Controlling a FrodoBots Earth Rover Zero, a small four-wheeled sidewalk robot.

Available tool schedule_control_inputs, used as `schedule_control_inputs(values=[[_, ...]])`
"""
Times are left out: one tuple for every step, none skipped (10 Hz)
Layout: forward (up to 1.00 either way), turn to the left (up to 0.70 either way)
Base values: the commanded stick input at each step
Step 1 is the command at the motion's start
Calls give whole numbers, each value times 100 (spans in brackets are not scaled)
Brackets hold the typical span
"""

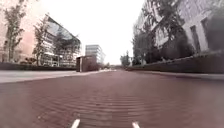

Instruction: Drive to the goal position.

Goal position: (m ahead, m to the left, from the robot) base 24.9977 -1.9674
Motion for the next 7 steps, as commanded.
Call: schedule_control_inputs(values=[[70,0],[70,0],[70,0],[70,0],[70,-6],[70,-14],[70,-14]])
